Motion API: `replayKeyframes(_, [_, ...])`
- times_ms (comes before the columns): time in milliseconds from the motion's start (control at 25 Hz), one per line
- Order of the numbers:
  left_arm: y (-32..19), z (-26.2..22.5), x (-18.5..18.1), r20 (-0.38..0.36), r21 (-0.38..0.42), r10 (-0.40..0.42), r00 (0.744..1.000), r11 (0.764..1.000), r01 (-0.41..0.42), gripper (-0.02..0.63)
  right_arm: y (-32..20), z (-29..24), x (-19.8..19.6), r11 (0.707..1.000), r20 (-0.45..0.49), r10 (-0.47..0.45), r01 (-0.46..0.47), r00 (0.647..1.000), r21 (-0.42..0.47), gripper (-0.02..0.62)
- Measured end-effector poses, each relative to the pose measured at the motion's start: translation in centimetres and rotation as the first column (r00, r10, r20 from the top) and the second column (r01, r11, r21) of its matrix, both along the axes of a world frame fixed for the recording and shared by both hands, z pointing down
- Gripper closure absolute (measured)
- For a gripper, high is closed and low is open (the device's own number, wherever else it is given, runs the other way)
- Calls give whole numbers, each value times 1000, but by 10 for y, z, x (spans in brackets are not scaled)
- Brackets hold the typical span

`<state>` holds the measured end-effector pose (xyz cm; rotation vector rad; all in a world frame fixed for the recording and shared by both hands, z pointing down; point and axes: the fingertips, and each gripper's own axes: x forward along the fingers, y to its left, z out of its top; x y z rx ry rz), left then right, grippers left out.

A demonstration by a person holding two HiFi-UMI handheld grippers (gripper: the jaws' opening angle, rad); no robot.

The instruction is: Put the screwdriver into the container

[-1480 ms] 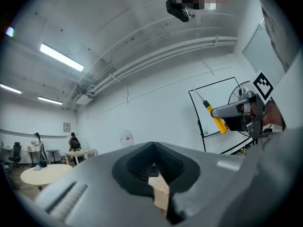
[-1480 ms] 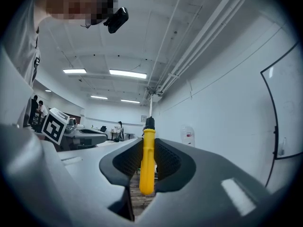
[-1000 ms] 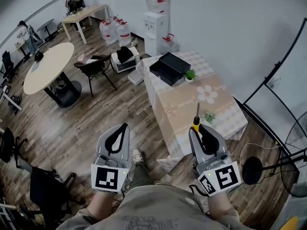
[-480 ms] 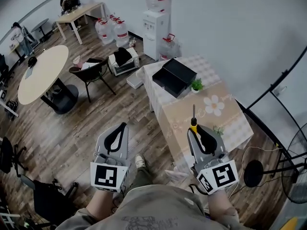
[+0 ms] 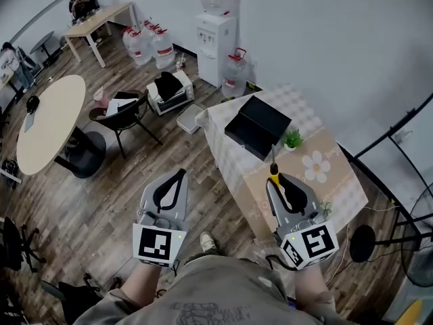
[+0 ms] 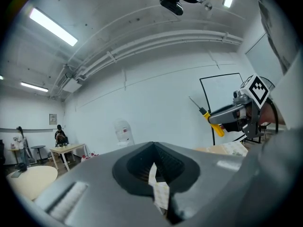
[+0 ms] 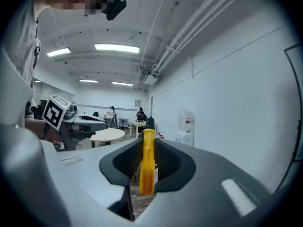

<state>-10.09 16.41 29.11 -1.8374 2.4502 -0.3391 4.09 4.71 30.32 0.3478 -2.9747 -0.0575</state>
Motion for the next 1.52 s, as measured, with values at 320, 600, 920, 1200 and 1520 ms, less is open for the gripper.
replayKeyframes(320, [-39, 16, -72, -1, -28, 30, 1000, 999, -30, 606, -42, 17, -63, 1000, -72, 18, -17, 997, 12, 492])
replayKeyframes(600, [-79, 31, -101, -31, -53, 77, 997, 995, -79, 606, -76, 40, -93, 1000, -149, 25, -21, 989, 22, 492])
replayKeyframes(920, [-154, 61, -135, -60, -115, 116, 991, 986, -122, 606, -138, 92, -131, 1000, -263, 4, -9, 965, -17, 492])
replayKeyframes(1200, [-227, 92, -168, -98, -186, 151, 984, 968, -167, 606, -203, 144, -164, 998, -370, 18, -38, 929, -48, 492])
replayKeyframes(1520, [-292, 141, -188, -153, -298, 191, 970, 927, -229, 606, -249, 181, -189, 997, -442, -25, -11, 896, -79, 492])
